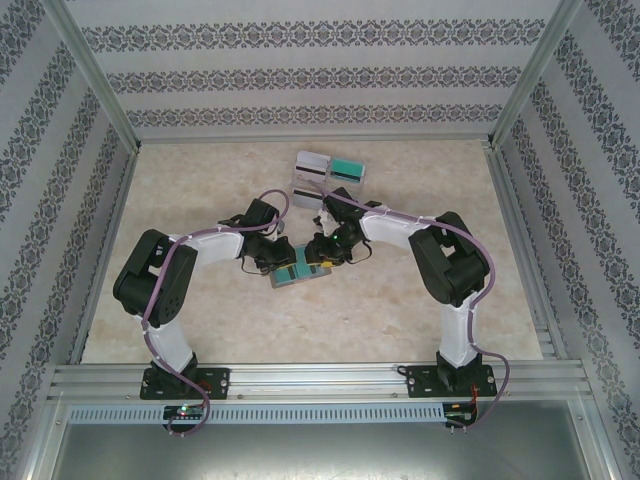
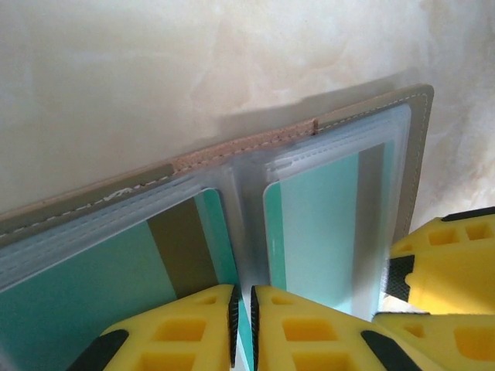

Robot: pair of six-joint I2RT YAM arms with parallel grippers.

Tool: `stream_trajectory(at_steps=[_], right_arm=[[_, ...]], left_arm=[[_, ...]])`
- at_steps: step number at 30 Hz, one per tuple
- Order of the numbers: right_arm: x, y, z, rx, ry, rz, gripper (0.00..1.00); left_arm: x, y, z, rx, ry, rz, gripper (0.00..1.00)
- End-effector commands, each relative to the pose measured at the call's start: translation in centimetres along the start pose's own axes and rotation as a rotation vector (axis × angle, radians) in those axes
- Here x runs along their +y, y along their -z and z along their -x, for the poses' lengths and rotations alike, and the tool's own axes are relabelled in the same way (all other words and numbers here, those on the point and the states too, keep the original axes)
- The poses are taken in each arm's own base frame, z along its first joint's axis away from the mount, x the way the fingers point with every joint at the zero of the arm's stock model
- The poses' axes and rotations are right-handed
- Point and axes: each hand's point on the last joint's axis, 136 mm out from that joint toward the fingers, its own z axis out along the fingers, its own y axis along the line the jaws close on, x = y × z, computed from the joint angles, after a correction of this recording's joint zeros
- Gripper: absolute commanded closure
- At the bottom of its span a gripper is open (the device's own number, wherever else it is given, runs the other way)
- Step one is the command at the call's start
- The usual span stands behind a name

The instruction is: Put the credit cards into the card holder

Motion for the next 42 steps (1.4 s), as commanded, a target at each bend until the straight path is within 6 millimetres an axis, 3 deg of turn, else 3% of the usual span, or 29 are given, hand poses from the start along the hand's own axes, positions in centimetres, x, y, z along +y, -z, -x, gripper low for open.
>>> stream_trajectory(at_steps=[1, 9, 13, 16, 22, 30, 33, 36, 42], right_arm=[[4.5, 2.2, 1.2, -0.06, 0.067, 0.111, 0.62], [5.1, 2.5, 1.7, -0.066, 0.038, 0.207, 0.62], [6.8, 2.9, 2.0, -0.076, 0.072, 0.235, 0.62], [7.7, 2.7, 2.3, -0.071, 0.084, 0.253, 0.62], [8.1, 1.4, 2.4, -0.041, 0.089, 0.265, 0.61], [10.9, -2.1, 1.4, 0.039, 0.124, 0.301, 0.61], [11.2, -2.8, 1.0, 0.055, 0.137, 0.317, 0.62], [9.4, -0.9, 1.9, -0.005, 0.123, 0.277, 0.62], [3.1, 3.0, 2.8, -0.076, 0.059, 0.156, 0.61]], left_arm=[[-0.3, -1.1, -0.7, 0.025, -0.008, -0.006, 0.84], [-0.5, -1.0, -0.8, 0.024, -0.01, -0.009, 0.84], [-0.4, -0.2, -0.6, -0.001, -0.012, 0.005, 0.84], [-0.1, 1.6, -0.3, -0.044, -0.009, 0.04, 0.84], [1.5, 6.9, -0.1, -0.158, 0.033, 0.097, 0.72], [6.4, 10.9, -1.3, -0.274, 0.166, 0.174, 0.73], [7.0, 12.2, -1.1, -0.323, 0.195, 0.154, 0.74], [6.5, 12.2, -1.0, -0.311, 0.182, 0.127, 0.75], [4.4, 10.1, -0.1, -0.255, 0.132, 0.076, 0.78]])
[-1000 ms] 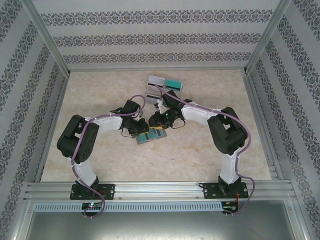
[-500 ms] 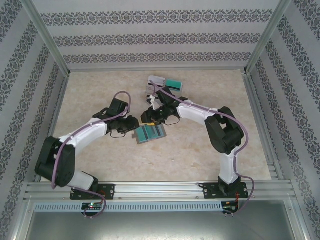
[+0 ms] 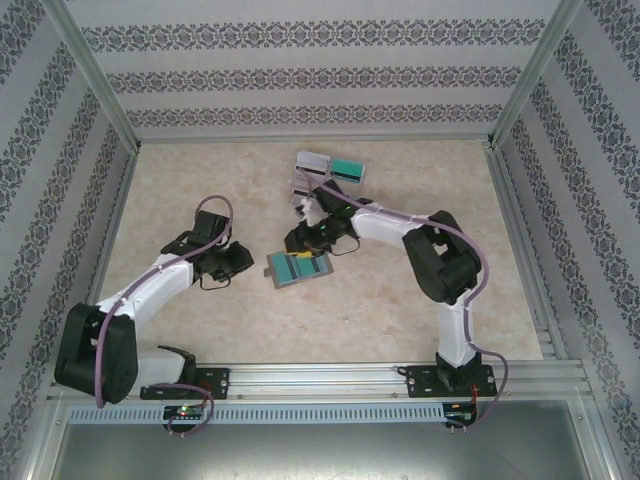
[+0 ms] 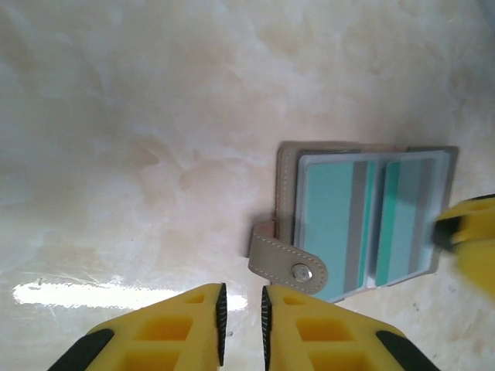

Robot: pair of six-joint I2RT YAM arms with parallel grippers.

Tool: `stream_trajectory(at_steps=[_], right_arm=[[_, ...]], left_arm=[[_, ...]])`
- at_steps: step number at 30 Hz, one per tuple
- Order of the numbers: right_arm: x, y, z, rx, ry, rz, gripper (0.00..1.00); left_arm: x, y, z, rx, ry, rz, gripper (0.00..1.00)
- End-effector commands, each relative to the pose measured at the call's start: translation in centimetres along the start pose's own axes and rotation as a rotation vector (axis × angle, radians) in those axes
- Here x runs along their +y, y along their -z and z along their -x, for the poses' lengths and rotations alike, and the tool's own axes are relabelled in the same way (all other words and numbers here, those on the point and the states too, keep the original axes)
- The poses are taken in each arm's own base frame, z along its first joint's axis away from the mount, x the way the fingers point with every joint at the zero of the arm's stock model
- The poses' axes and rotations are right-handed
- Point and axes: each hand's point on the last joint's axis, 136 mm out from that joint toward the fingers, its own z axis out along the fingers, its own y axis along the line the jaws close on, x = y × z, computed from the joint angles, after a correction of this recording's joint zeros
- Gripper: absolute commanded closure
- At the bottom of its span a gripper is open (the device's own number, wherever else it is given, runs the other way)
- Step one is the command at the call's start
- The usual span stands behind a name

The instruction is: Put the credit cards into the card holder

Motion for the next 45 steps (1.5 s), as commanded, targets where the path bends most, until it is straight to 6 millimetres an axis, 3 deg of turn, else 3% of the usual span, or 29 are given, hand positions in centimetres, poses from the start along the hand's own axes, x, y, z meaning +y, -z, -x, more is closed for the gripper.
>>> stream_trajectory(at_steps=[1, 6, 13, 19, 31, 45], right_arm=[[-2.5, 3.2, -0.1, -0.04, 0.001, -0.087, 0.61], [-5.2, 3.8, -1.2, -0.034, -0.056, -0.122, 0.61], [-5.6, 3.1, -1.4, -0.031, -0.061, -0.12, 0.61], [-6.0, 2.2, -1.6, -0.007, -0.062, -0.125, 0.61], [-7.2, 1.0, -2.2, 0.029, -0.045, -0.192, 0.61], [-5.6, 3.7, -1.2, -0.044, -0.022, -0.188, 0.61]], left_arm=[[-3.0, -0.6, 0.7, 0.01, -0.063, -0.052, 0.79], [-7.1, -2.9, 0.0, 0.086, -0.182, -0.056, 0.8], [-10.7, -6.7, -1.2, 0.177, -0.249, -0.073, 0.85], [-10.8, -9.0, -2.1, 0.226, -0.255, -0.06, 0.87], [-10.4, -10.8, -2.8, 0.254, -0.234, -0.067, 0.94], [-9.9, -11.1, -3.2, 0.263, -0.233, -0.06, 0.99]])
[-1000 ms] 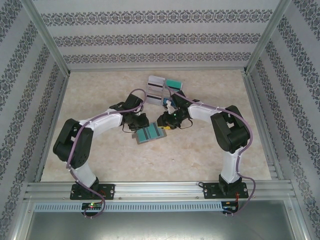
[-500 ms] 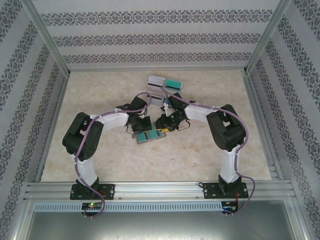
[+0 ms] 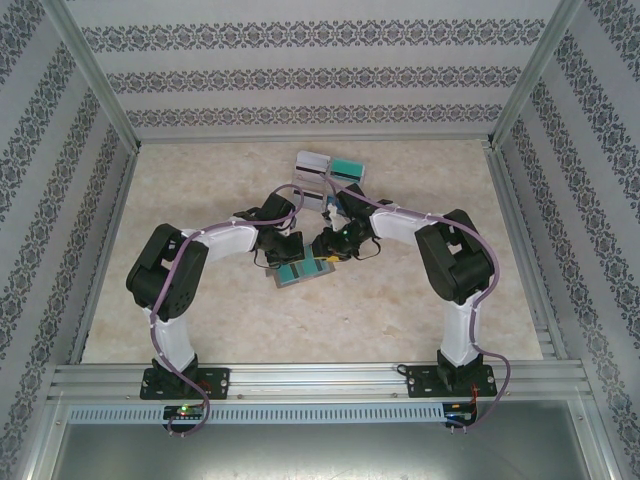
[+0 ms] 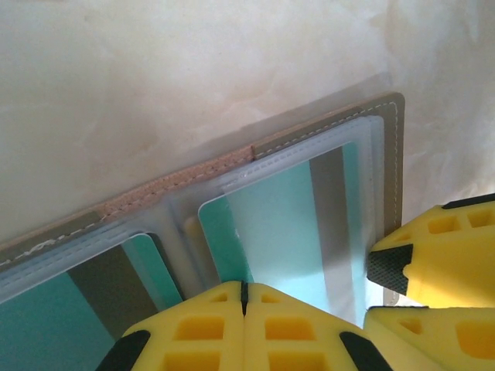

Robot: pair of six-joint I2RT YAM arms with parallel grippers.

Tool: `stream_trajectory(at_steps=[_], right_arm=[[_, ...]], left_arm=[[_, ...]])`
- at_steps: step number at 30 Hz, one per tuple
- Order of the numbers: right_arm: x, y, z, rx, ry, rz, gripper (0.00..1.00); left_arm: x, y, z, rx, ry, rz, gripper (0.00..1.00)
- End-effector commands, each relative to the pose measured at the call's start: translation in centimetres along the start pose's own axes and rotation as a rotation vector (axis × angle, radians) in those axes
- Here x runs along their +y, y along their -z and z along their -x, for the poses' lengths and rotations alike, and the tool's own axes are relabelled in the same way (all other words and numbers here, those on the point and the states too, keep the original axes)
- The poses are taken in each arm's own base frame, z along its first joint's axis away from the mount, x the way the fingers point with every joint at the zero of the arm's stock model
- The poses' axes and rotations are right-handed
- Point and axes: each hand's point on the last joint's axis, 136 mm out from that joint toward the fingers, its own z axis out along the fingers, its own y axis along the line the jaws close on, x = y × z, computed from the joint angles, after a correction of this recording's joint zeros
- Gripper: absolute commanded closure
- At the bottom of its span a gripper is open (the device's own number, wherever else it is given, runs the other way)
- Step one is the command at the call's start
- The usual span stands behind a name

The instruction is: Put the credit cards into the card holder

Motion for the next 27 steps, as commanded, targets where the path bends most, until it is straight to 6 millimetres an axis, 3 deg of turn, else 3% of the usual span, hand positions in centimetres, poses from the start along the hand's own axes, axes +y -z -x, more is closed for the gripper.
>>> stream_trajectory(at_steps=[1, 14, 27], right_arm=[[0.6, 1.8, 0.5, -0.044, 0.026, -0.016, 0.61], [-0.6, 1.1, -0.2, -0.01, 0.002, -0.028, 0.61], [0.7, -0.9, -0.8, 0.035, 0.011, 0.016, 0.61]], left_arm=[[0.0, -0.9, -0.7, 0.02, -0.009, 0.0, 0.99], [0.1, -1.0, -0.8, 0.022, -0.008, 0.001, 1.0], [-0.1, -0.8, -0.6, 0.015, -0.009, -0.005, 1.0]])
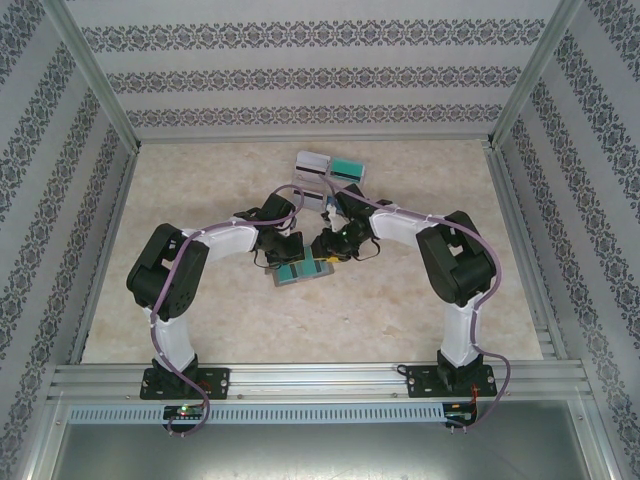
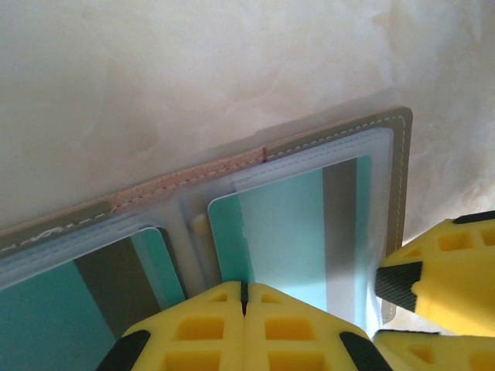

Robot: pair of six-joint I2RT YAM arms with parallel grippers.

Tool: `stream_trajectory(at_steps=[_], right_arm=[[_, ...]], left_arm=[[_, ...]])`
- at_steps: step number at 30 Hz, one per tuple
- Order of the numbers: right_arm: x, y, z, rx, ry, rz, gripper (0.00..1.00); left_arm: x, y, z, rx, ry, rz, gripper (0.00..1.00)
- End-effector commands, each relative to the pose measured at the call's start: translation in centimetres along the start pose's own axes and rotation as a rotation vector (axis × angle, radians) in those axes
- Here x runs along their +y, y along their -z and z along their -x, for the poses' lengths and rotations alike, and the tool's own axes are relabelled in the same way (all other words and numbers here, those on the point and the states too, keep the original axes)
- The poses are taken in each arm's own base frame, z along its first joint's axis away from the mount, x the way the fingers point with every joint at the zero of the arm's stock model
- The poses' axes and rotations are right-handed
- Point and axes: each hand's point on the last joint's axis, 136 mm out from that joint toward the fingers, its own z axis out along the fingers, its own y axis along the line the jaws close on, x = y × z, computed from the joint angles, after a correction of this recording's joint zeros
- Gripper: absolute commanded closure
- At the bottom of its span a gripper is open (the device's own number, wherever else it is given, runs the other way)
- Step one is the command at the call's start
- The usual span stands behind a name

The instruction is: Put the credit cards into the card holder

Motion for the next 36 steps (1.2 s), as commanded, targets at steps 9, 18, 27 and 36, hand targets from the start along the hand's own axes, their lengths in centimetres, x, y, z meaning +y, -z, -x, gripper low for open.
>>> stream_trajectory(at_steps=[9, 18, 27, 36], right_arm=[[0.1, 1.3, 0.5, -0.019, -0.001, 0.023, 0.61], [-0.2, 1.4, 0.3, -0.015, -0.004, 0.01, 0.61], [0.8, -0.3, -0.3, 0.021, 0.006, 0.026, 0.61], [3.1, 0.4, 0.5, -0.009, 0.029, 0.089, 0.61]], left_arm=[[-0.2, -0.7, -0.5, 0.013, -0.012, -0.009, 1.0], [-0.4, -0.8, -0.4, 0.011, -0.01, -0.016, 1.0], [-0.4, -0.8, -0.4, 0.012, -0.012, -0.021, 1.0], [-0.6, -0.4, -0.3, -0.002, -0.007, -0.028, 1.0]])
